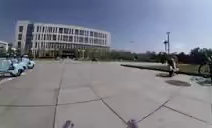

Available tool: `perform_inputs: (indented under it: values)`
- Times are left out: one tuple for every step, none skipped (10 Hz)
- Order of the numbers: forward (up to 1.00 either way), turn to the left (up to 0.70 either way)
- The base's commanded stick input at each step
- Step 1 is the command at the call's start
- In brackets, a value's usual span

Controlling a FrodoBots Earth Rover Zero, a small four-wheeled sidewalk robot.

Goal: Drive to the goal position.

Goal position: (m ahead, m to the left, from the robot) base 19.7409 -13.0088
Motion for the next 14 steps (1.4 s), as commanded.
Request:
perform_inputs:
  values:
    - [1.00,0.00]
    - [1.00,0.00]
    - [1.00,0.00]
    - [1.00,0.24]
    - [1.00,0.40]
    - [1.00,0.40]
    - [1.00,0.40]
    - [1.00,0.40]
    - [1.00,0.00]
    - [1.00,0.00]
    - [1.00,0.00]
    - [1.00,0.00]
    - [1.00,0.00]
    - [1.00,0.00]
